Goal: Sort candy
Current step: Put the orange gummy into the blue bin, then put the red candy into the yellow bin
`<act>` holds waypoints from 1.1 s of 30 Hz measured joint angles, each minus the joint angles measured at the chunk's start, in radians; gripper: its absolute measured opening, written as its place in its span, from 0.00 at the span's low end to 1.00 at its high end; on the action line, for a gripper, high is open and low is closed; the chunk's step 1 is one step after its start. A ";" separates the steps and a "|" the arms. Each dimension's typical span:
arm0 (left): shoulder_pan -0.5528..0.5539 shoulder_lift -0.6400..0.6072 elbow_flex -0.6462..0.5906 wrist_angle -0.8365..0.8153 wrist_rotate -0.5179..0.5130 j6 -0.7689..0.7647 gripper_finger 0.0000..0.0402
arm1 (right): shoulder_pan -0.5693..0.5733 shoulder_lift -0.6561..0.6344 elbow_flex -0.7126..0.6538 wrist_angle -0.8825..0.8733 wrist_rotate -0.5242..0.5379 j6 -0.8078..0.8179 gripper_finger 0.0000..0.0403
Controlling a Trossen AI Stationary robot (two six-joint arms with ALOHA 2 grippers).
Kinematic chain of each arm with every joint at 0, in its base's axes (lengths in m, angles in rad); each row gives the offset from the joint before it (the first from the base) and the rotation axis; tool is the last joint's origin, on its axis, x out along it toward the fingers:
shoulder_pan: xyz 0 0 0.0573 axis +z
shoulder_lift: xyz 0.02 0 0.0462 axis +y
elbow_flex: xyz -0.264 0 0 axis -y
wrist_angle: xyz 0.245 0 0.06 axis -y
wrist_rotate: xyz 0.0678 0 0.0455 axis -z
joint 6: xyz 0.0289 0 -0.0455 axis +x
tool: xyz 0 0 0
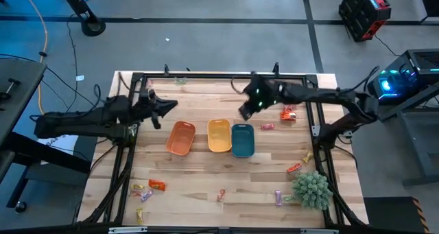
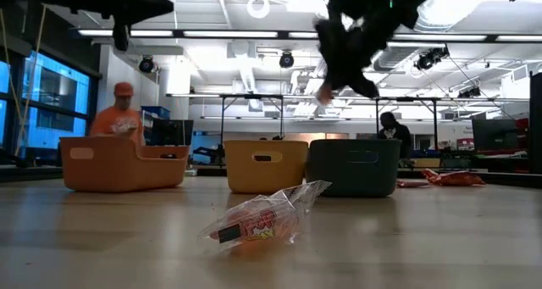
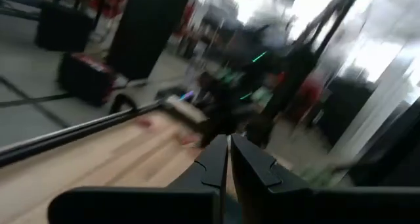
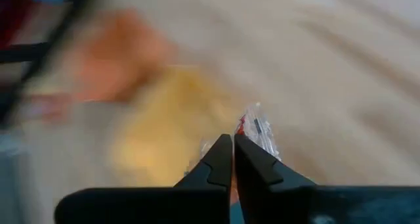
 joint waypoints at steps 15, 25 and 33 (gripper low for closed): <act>0.014 0.197 0.128 -0.075 0.008 0.080 0.04 | 0.222 0.116 -0.001 -0.158 0.101 0.007 0.17; 0.016 0.187 0.128 -0.047 0.021 0.025 0.04 | 0.090 0.114 0.167 -0.466 0.440 -0.091 0.46; 0.016 0.186 0.129 -0.018 0.042 -0.019 0.04 | -0.284 0.114 0.156 -0.519 0.486 -0.181 0.47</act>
